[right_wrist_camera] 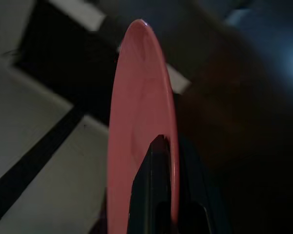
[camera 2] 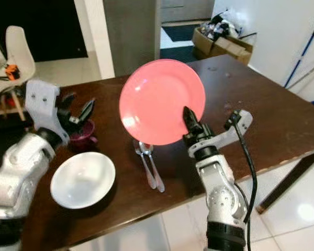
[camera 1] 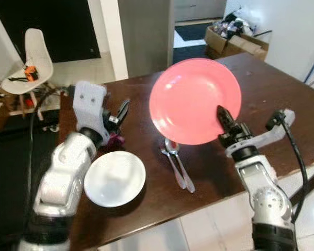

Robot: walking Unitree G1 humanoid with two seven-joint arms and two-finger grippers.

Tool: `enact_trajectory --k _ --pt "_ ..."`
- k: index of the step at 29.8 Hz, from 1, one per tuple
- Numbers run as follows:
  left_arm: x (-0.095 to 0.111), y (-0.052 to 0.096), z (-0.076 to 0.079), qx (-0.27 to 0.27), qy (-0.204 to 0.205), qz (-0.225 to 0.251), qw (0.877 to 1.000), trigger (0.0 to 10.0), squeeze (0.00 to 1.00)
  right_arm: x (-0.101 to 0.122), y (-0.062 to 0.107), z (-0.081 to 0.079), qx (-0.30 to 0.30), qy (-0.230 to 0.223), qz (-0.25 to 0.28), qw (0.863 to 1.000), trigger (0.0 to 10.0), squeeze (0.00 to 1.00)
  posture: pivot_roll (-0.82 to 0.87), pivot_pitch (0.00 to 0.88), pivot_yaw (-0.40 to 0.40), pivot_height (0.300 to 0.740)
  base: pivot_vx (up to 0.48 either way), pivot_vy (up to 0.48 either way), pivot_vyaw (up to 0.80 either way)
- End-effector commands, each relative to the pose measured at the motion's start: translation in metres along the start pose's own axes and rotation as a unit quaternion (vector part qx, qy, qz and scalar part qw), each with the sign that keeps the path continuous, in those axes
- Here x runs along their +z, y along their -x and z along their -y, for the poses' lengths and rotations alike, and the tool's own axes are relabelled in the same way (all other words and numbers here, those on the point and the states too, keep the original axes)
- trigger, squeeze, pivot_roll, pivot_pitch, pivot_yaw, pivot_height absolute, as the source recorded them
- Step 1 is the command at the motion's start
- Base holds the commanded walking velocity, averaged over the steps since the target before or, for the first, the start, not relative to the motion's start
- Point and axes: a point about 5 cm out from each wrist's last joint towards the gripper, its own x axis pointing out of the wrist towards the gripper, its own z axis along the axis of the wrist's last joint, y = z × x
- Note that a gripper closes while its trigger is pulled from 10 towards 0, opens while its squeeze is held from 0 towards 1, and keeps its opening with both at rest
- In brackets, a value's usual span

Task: Setting the table

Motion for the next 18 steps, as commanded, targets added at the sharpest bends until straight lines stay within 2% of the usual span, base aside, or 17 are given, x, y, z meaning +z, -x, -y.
enact_trajectory --k 1,5,8,12,14,18 --pt "-0.007 0.001 0.009 -0.025 0.01 -0.018 0.999 10.0 0.0 0.002 -0.004 0.001 -0.004 -0.014 0.005 1.0 10.0 0.0 -0.01 0.0 0.187 0.74 0.0 0.0 0.0" --pt "-0.006 0.003 0.011 -0.044 -0.011 -0.022 0.999 10.0 0.0 -0.006 -0.012 -0.004 0.014 -0.031 -0.016 0.999 10.0 0.0 0.0 0.0 0.187 0.74 0.0 0.0 0.0" --pt "-0.008 0.004 0.011 -0.042 -0.009 -0.028 0.999 10.0 0.0 -0.009 -0.015 -0.005 0.016 -0.031 -0.023 0.999 10.0 0.0 0.0 0.001 0.186 0.74 0.0 0.0 0.0" --pt "-0.019 0.011 0.008 -0.028 0.007 -0.062 0.998 10.0 0.0 -0.015 -0.028 -0.008 0.027 -0.046 -0.051 0.997 10.0 0.0 0.02 0.01 0.176 0.74 0.0 0.0 0.0" --pt "-0.026 0.02 0.005 -0.018 0.003 -0.08 0.997 10.0 0.0 -0.018 -0.04 -0.008 0.014 -0.049 -0.081 0.995 10.0 0.0 0.03 0.018 0.161 0.74 0.0 0.0 0.0" --pt "-0.027 0.029 0.001 -0.012 -0.004 -0.088 0.996 10.0 0.0 -0.024 -0.057 -0.004 -0.032 -0.05 -0.122 0.991 10.0 0.0 0.05 0.025 0.143 0.74 0.0 0.0 0.0"
